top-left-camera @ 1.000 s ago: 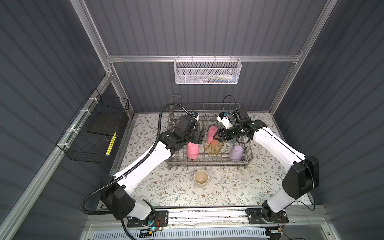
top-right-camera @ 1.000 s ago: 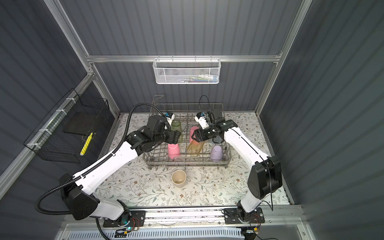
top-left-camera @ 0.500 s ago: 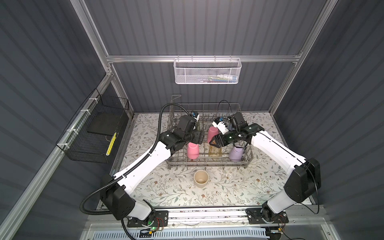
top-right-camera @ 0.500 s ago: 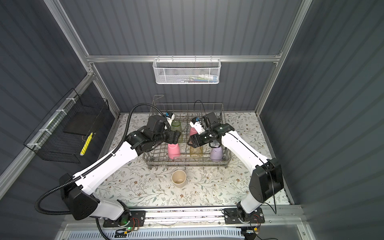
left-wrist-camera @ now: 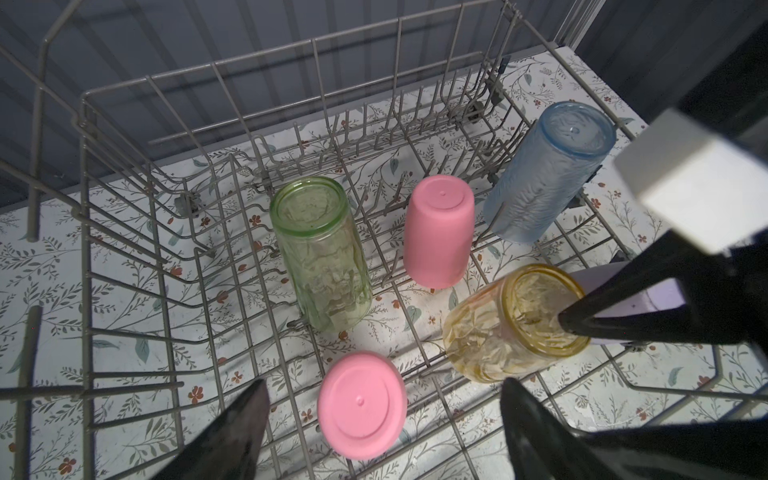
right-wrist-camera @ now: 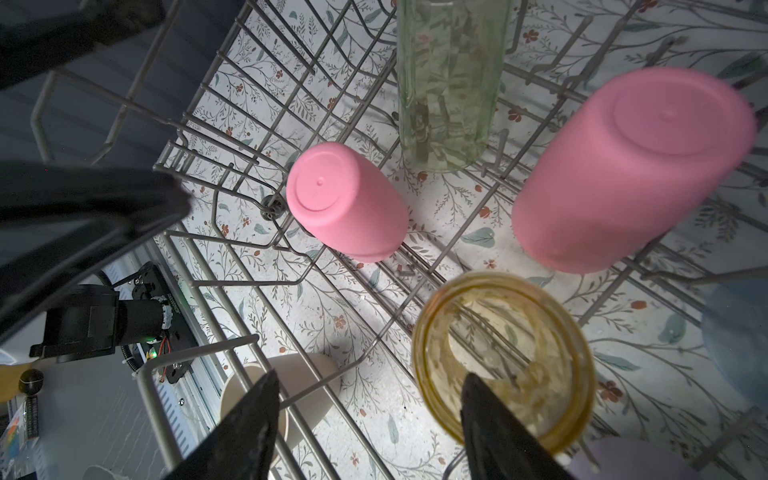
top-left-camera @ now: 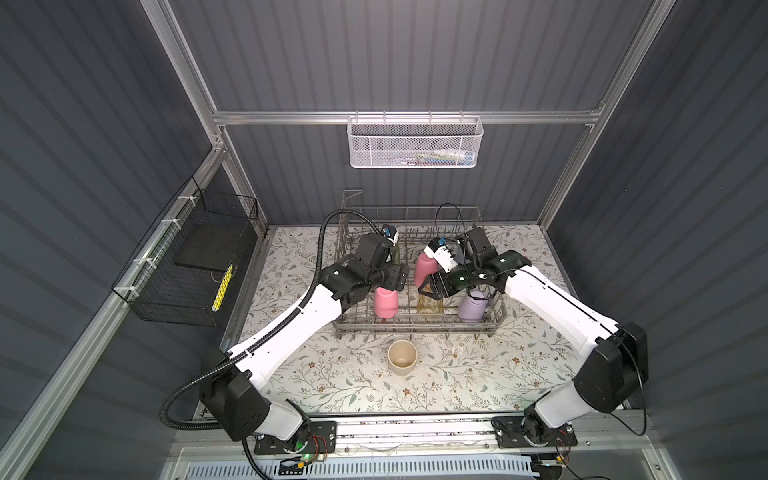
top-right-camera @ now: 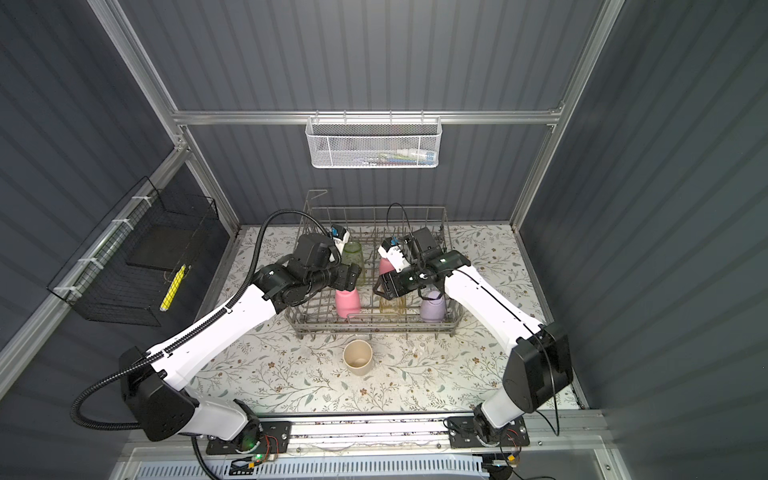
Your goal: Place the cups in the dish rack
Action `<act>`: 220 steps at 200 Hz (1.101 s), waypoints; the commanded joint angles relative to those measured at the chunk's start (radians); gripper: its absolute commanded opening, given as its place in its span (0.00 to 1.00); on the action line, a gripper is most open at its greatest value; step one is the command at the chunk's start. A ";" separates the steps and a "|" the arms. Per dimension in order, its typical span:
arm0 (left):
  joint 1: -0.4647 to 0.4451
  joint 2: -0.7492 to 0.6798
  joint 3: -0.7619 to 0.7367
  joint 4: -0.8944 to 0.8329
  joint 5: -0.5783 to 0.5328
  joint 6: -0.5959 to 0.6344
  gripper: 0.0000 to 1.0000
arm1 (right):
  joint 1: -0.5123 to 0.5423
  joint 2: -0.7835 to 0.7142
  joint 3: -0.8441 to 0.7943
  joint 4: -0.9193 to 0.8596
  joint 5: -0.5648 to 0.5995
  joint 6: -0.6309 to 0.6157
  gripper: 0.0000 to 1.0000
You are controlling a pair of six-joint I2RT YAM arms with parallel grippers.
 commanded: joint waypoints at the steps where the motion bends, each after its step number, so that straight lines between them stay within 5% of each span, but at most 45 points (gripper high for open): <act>1: 0.005 -0.027 -0.007 0.006 0.003 -0.010 0.87 | 0.003 -0.072 -0.006 0.044 0.013 0.025 0.70; 104: 0.005 -0.052 -0.017 0.001 0.001 -0.018 0.87 | -0.018 -0.178 -0.062 0.105 0.027 0.056 0.70; 159: 0.005 -0.190 -0.047 -0.064 0.117 -0.019 0.87 | -0.006 -0.344 -0.146 0.089 0.050 0.053 0.70; 220: 0.005 -0.259 -0.063 -0.104 -0.050 -0.033 0.88 | 0.265 -0.490 -0.228 -0.029 0.183 0.030 0.68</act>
